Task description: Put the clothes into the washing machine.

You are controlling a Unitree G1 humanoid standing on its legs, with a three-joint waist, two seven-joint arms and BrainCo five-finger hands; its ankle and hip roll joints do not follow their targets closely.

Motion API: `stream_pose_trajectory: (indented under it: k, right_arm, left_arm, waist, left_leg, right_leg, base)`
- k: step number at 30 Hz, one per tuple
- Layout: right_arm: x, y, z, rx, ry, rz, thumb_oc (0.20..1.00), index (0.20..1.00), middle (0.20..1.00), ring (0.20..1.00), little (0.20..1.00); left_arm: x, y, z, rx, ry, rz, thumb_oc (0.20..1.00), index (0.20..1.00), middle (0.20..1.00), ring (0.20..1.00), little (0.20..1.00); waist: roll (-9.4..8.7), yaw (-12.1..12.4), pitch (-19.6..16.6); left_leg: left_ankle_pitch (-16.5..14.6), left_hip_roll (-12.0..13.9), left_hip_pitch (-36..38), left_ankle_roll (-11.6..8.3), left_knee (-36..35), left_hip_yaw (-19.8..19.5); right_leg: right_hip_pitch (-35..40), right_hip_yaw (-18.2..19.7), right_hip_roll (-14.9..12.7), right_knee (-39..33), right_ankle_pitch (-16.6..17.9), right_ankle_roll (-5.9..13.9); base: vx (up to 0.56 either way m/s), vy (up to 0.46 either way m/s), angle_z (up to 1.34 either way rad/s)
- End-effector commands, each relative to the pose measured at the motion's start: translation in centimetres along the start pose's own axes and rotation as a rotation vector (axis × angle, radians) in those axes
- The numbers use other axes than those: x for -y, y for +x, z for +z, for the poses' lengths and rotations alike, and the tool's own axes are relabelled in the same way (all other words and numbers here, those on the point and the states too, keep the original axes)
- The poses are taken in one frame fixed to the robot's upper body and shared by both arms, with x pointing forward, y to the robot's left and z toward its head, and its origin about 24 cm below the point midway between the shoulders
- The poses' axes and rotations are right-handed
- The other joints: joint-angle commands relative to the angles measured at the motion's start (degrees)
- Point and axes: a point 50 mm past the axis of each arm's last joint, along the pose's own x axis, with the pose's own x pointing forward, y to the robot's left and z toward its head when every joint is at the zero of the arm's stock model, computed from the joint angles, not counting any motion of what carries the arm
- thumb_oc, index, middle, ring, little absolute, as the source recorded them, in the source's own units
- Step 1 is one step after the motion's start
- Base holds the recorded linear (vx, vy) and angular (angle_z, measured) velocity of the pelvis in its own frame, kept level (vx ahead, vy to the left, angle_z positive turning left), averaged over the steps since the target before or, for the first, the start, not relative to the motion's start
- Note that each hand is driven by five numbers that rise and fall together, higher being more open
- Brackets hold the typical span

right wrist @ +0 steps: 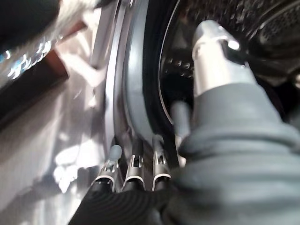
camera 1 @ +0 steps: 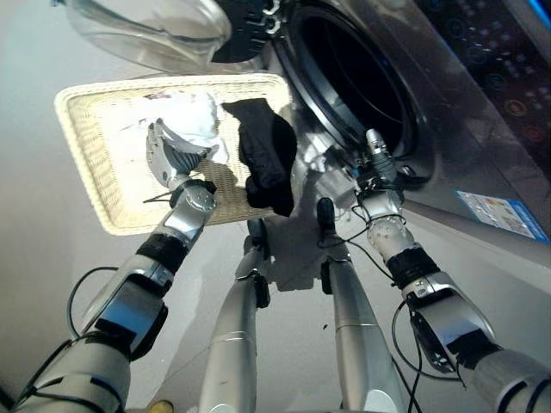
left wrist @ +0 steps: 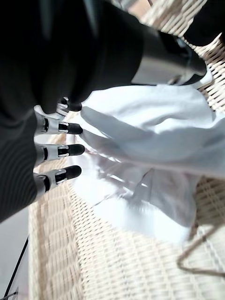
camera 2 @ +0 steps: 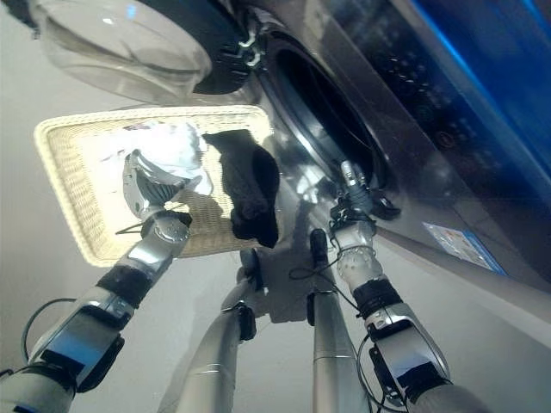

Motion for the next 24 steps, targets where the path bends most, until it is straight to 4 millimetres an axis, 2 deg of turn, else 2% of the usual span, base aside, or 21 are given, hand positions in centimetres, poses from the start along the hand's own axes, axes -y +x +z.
stream_pose_trajectory:
  k: [1, 2, 4, 7, 9, 13, 14, 15, 16, 17, 24]
  right_arm:
    - [5.7, -1.1, 1.7, 0.036, -0.140, -0.067, 1.000, 1.000, 1.000, 1.000, 1.000]
    - [5.8, -1.2, 1.6, 0.033, -0.144, -0.059, 1.000, 1.000, 1.000, 1.000, 1.000]
    - [6.2, -2.0, 1.0, 0.012, -0.180, -0.009, 1.000, 1.000, 1.000, 1.000, 1.000]
    - [6.5, -2.3, 0.7, 0.005, -0.176, 0.009, 1.000, 1.000, 1.000, 1.000, 1.000]
    - [7.2, -3.2, 0.0, -0.017, -0.162, 0.034, 1.000, 1.000, 1.000, 1.000, 1.000]
    - [7.8, -4.0, -0.7, -0.043, -0.149, 0.054, 1.000, 1.000, 1.000, 1.000, 1.000]
    - [7.9, -4.3, -1.1, -0.054, -0.138, 0.061, 1.000, 1.000, 1.000, 1.000, 1.000]
    - [8.0, -4.5, -1.3, -0.058, -0.136, 0.064, 1.000, 1.000, 1.000, 1.000, 1.000]
    - [8.0, -4.5, -1.4, -0.062, -0.138, 0.071, 1.000, 1.000, 1.000, 1.000, 1.000]
    - [7.9, -4.6, -1.5, -0.062, -0.143, 0.076, 1.000, 1.000, 1.000, 1.000, 1.000]
    - [7.3, -4.6, -1.5, -0.062, -0.187, 0.088, 1.000, 1.000, 1.000, 1.000, 1.000]
  left_arm:
    - [-3.0, 3.0, -1.1, -0.146, 0.029, 0.115, 1.000, 1.000, 1.000, 1.000, 1.000]
    - [-3.3, 3.2, -1.1, -0.151, 0.033, 0.126, 1.000, 1.000, 1.000, 1.000, 1.000]
    - [-5.1, 4.7, -0.6, -0.192, 0.026, 0.211, 1.000, 1.000, 1.000, 1.000, 1.000]
    - [-5.8, 5.2, -0.2, -0.196, 0.032, 0.250, 1.000, 1.000, 1.000, 1.000, 1.000]
    - [-7.8, 6.4, 0.7, -0.181, 0.056, 0.345, 1.000, 1.000, 1.000, 1.000, 1.000]
    - [-8.9, 7.2, 1.0, -0.220, 0.040, 0.386, 1.000, 1.000, 1.000, 1.000, 1.000]
    - [-9.2, 7.4, 1.2, -0.230, 0.041, 0.386, 0.887, 0.887, 0.887, 0.887, 0.887]
    - [-9.4, 7.6, 1.3, -0.227, 0.049, 0.382, 0.561, 0.561, 0.561, 0.561, 0.561]
    - [-9.5, 7.7, 1.5, -0.226, 0.049, 0.374, 0.300, 0.300, 0.300, 0.300, 0.300]
    - [-9.5, 7.8, 1.6, -0.221, 0.055, 0.364, 0.200, 0.200, 0.200, 0.200, 0.200]
    - [-9.4, 7.9, 2.1, -0.203, 0.055, 0.323, 0.200, 0.200, 0.200, 0.200, 0.200]
  waist:
    - [0.78, -1.52, -0.84]
    - [0.62, -1.71, -0.84]
    - [-0.66, -3.36, -0.84]
    - [-1.30, -4.01, -0.84]
    - [-2.70, -5.42, -0.84]
    - [-3.96, -6.63, -0.84]
    - [-4.57, -7.14, -0.84]
    - [-4.86, -7.32, -0.84]
    - [-5.06, -7.51, -0.84]
    - [-5.21, -7.62, -0.84]
    - [-5.29, -7.55, -0.84]
  left_leg:
    - [-5.21, -0.99, -2.35, -4.20, 7.73, -1.05]
    - [-5.42, -0.90, -2.55, -4.19, 7.97, -0.94]
    - [-6.87, -0.73, -3.78, -4.02, 9.47, -0.53]
    - [-7.51, -0.64, -4.66, -3.96, 10.44, -0.60]
    - [-9.05, -0.54, -6.69, -3.88, 12.62, -1.11]
    - [-10.34, -0.45, -8.88, -3.75, 14.59, -1.68]
    - [-10.74, -0.39, -9.76, -3.69, 15.22, -2.01]
    - [-10.99, -0.45, -10.42, -3.64, 15.68, -2.26]
    - [-11.15, -0.35, -10.83, -3.63, 15.92, -2.38]
    - [-11.26, -0.35, -11.26, -3.63, 16.12, -2.51]
    - [-10.85, -0.72, -11.80, -3.64, 15.69, -3.15]
  right_leg:
    - [-1.93, -3.58, 3.69, -2.35, 1.03, -0.73]
    - [-2.16, -3.42, 3.71, -2.35, 1.06, -0.69]
    - [-3.59, -2.24, 3.86, -2.73, 1.64, -0.52]
    - [-4.41, -1.73, 3.96, -2.76, 1.93, -0.49]
    - [-6.39, -0.92, 4.18, -2.56, 2.53, -0.42]
    - [-8.43, -0.41, 4.48, -2.35, 3.05, -0.45]
    - [-9.30, -0.22, 4.66, -2.06, 3.16, -0.53]
    - [-9.92, -0.14, 4.85, -1.76, 3.12, -0.60]
    - [-10.32, -0.15, 4.90, -1.57, 3.12, -0.63]
    - [-10.74, -0.14, 5.00, -1.43, 3.13, -0.64]
    - [-11.44, -0.02, 5.50, -1.38, 3.31, -0.84]
  base:
    - [-0.01, 0.084, -0.14]
    - [-0.01, 0.093, -0.13]
    - [-0.01, 0.086, -0.13]
    - [0.00, 0.030, -0.07]
    - [0.01, 0.033, -0.09]
    - [0.01, 0.028, -0.08]
    - [0.00, 0.000, 0.00]
    - [0.00, 0.000, 0.00]
    - [0.00, 0.000, 0.00]
    - [0.00, 0.000, 0.00]
    - [0.00, 0.000, 0.00]
